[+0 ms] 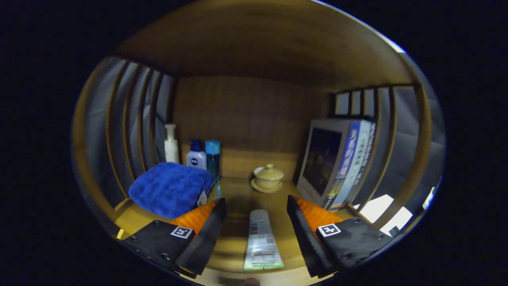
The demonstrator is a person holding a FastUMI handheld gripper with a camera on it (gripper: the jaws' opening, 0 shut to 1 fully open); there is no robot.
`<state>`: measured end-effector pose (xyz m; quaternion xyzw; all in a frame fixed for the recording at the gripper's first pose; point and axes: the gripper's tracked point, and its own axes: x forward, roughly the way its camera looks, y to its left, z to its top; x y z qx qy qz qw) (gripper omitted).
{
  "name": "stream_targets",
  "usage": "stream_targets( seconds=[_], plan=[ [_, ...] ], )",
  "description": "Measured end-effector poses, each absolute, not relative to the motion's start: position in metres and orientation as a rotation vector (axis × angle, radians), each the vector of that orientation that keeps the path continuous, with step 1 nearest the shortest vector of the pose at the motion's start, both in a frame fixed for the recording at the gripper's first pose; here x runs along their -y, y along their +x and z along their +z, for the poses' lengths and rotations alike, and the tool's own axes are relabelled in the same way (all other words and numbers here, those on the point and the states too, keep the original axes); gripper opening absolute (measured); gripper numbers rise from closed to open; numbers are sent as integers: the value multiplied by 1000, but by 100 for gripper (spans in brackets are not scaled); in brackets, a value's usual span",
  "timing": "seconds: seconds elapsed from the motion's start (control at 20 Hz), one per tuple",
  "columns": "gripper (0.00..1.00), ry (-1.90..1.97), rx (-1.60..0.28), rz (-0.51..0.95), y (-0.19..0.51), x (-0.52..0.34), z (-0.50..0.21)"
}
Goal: Pull open the drawer, take out the items inside it, and place them on the countertop above the cabinet.
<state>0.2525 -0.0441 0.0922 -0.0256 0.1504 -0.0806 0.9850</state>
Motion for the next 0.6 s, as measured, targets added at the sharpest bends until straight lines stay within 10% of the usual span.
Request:
stream_targets(
  seconds=[0.6],
  plan=[
    [98,64,-225,-107,83,10,43]
  ],
)
